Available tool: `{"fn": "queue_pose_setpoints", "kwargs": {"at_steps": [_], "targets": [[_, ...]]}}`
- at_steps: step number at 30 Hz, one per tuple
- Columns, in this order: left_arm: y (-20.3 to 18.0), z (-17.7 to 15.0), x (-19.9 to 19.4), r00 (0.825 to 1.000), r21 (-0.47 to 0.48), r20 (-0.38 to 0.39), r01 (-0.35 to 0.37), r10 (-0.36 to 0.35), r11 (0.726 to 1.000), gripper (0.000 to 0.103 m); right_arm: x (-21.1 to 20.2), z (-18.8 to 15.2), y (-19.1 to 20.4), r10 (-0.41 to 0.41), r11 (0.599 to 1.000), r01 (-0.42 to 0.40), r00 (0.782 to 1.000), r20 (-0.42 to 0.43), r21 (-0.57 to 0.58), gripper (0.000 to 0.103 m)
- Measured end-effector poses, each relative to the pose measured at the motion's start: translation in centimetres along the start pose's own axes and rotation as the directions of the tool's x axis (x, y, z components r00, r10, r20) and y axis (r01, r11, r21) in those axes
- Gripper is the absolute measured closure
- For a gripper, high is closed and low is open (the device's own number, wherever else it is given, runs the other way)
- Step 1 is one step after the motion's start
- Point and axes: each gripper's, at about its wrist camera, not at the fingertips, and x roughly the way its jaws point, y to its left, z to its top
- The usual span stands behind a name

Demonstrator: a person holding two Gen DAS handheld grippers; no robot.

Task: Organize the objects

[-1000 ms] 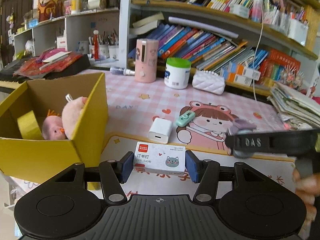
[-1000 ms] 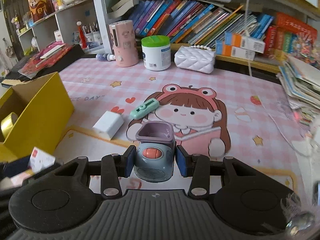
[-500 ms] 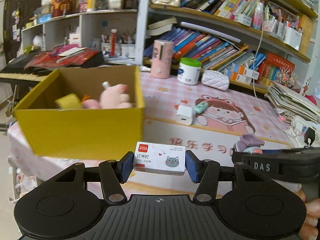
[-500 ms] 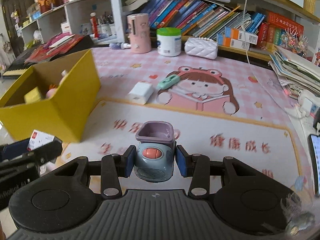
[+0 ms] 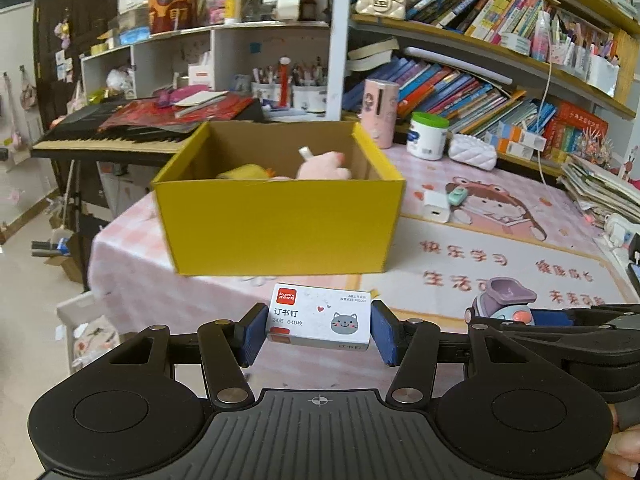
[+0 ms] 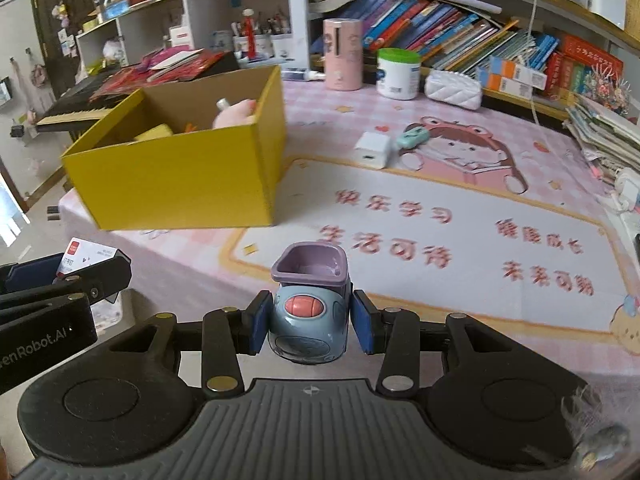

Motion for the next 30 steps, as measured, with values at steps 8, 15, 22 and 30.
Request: {"fn": "queue_pose_setpoints", "kwargs": {"at_steps": [8, 15, 22, 30], "targets": [[3.3, -0.6, -1.8, 0.999, -0.024, 0.023, -0.025, 0.026, 0.999, 0.050, -0.7, -0.5, 3.9, 0.025, 0.999, -0.025, 1.000, -0.004, -0.028, 0.063], [5.6, -0.5, -2.9, 0.998, -0.063, 0.050, -0.044, 0.047, 0.997, 0.050, -1.2, -0.2, 6.3, 0.039, 0.997, -0.039, 0.999, 0.009, -0.068, 0.063], [6.7, 0.0, -3.6, 0.994, -0.097, 0.084, -0.066, 0.074, 0.993, 0.050, -1.4, 0.6, 7.5, 0.054, 0.994, -0.051, 0.998, 0.031, -0.094, 0.063], [6.5, 1.3, -3.3, 0.991, -0.107, 0.117, -0.058, 0.071, 0.993, 0.050, -1.1, 1.7, 7.4, 0.061, 0.993, -0.055, 0.997, 0.052, -0.104, 0.063]]}}
